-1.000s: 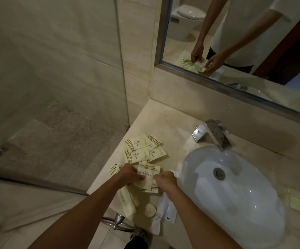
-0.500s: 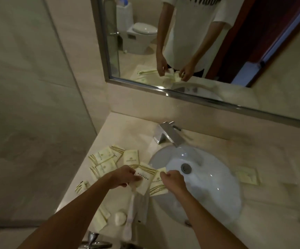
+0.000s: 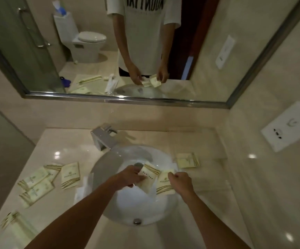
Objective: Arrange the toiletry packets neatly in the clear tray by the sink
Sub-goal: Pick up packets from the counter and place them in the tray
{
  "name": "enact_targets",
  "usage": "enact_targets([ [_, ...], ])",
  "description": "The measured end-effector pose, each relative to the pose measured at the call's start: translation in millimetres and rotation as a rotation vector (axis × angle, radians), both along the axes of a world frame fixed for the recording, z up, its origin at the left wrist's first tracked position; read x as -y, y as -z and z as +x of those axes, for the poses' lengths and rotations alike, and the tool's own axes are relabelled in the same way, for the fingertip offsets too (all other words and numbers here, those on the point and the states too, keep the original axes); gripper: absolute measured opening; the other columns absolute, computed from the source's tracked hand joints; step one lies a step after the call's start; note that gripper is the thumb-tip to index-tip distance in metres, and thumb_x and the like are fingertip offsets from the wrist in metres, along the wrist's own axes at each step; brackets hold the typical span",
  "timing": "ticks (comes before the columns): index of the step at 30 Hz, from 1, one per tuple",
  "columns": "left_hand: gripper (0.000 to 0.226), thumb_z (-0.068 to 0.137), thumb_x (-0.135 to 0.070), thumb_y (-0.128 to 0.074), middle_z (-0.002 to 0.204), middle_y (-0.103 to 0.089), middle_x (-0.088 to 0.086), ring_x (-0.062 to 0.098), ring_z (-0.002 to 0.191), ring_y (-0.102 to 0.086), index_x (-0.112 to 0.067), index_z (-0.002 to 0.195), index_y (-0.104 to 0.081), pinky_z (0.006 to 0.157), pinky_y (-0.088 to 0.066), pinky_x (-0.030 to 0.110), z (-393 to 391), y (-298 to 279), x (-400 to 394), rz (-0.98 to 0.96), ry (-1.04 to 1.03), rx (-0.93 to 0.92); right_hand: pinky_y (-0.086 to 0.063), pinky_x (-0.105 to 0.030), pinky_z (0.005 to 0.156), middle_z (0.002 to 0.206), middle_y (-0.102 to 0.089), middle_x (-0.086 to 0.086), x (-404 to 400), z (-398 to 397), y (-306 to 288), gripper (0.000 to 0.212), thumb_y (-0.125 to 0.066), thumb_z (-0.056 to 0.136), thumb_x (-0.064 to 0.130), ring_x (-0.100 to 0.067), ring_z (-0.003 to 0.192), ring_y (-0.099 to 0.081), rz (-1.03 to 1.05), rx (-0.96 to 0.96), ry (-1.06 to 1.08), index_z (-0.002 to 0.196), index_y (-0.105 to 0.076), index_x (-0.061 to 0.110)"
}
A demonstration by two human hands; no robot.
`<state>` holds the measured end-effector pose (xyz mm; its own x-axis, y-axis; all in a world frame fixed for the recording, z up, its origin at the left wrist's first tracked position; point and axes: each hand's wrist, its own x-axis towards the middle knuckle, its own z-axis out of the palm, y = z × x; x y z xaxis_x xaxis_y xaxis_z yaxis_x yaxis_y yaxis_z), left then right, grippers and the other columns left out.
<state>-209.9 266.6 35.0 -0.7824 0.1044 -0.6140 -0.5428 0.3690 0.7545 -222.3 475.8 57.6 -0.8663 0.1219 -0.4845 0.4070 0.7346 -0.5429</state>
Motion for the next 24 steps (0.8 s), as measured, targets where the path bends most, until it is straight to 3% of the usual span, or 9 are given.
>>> enact_targets([
  [2,0.015,0.089,-0.018,-0.059,0.082,-0.057,0.003,0.012,0.065,-0.051,-0.007,0.099,-0.061,0.049,-0.037,0.021,-13,0,-29,-0.002,0.014,-0.009,-0.035,-0.029,0.055,0.063,-0.054,-0.005,-31,-8,1,0.032,-0.053,0.087,0.031,-0.023,0.065,-0.053,-0.024,-0.016,0.053,0.062,-0.052,0.011],
  [4,0.011,0.088,-0.024,-0.061,0.08,-0.06,0.003,0.012,0.064,-0.054,-0.014,0.092,-0.064,0.05,-0.04,0.021,-24,-1,-57,-0.037,-0.033,-0.023,-0.036,-0.028,0.054,0.06,-0.052,-0.004,-60,-15,3,0.033,-0.054,0.086,0.031,-0.021,0.06,-0.052,-0.045,-0.019,0.107,0.059,-0.051,0.012],
  [7,0.023,0.089,-0.028,-0.061,0.087,-0.065,0.006,0.015,0.072,-0.06,-0.011,0.104,-0.065,0.056,-0.048,0.024,-36,-5,-96,0.004,-0.131,-0.015,-0.034,-0.025,0.05,0.061,-0.054,-0.005,-100,-24,7,0.035,-0.054,0.088,0.031,-0.018,0.056,-0.049,-0.058,-0.026,0.16,0.059,-0.052,0.011],
  [10,0.029,0.091,-0.023,-0.061,0.096,-0.066,0.016,0.027,0.079,-0.067,-0.003,0.111,-0.056,0.074,-0.059,0.043,-42,-2,-123,0.15,-0.269,0.044,-0.034,-0.022,0.047,0.072,-0.063,-0.009,-129,-29,9,0.033,-0.054,0.089,0.033,-0.021,0.063,-0.054,-0.062,-0.016,0.193,0.069,-0.061,0.007],
  [13,0.022,0.094,-0.013,-0.056,0.102,-0.062,0.029,0.042,0.083,-0.068,-0.002,0.108,-0.043,0.075,-0.059,0.053,-45,4,-140,0.327,-0.359,0.113,-0.034,-0.025,0.049,0.074,-0.064,-0.009,-149,-33,11,0.033,-0.053,0.089,0.033,-0.025,0.069,-0.056,-0.05,-0.028,0.214,0.07,-0.061,0.008],
  [17,0.022,0.09,-0.001,-0.059,0.104,-0.062,0.027,0.042,0.078,-0.068,-0.004,0.106,-0.044,0.069,-0.06,0.045,-52,14,-159,0.461,-0.407,0.149,-0.034,-0.023,0.047,0.071,-0.063,-0.009,-165,-35,16,0.034,-0.054,0.089,0.033,-0.024,0.068,-0.057,-0.035,-0.033,0.253,0.067,-0.06,0.008],
  [21,0.033,0.084,0.003,-0.065,0.109,-0.063,0.029,0.034,0.077,-0.068,0.007,0.116,-0.056,0.063,-0.059,0.034,-63,27,-173,0.59,-0.458,0.194,-0.03,-0.018,0.043,0.072,-0.062,-0.007,-176,-36,17,0.035,-0.053,0.091,0.032,-0.018,0.059,-0.053,-0.012,-0.025,0.286,0.073,-0.063,0.005],
  [24,0.046,0.078,0.009,-0.067,0.122,-0.055,0.037,0.037,0.086,-0.065,0.018,0.12,-0.05,0.062,-0.059,0.032,-71,38,-186,0.658,-0.534,0.229,-0.03,-0.018,0.043,0.069,-0.059,-0.007,-181,-38,17,0.033,-0.052,0.092,0.029,-0.012,0.053,-0.047,0.011,-0.036,0.292,0.071,-0.061,0.005],
])
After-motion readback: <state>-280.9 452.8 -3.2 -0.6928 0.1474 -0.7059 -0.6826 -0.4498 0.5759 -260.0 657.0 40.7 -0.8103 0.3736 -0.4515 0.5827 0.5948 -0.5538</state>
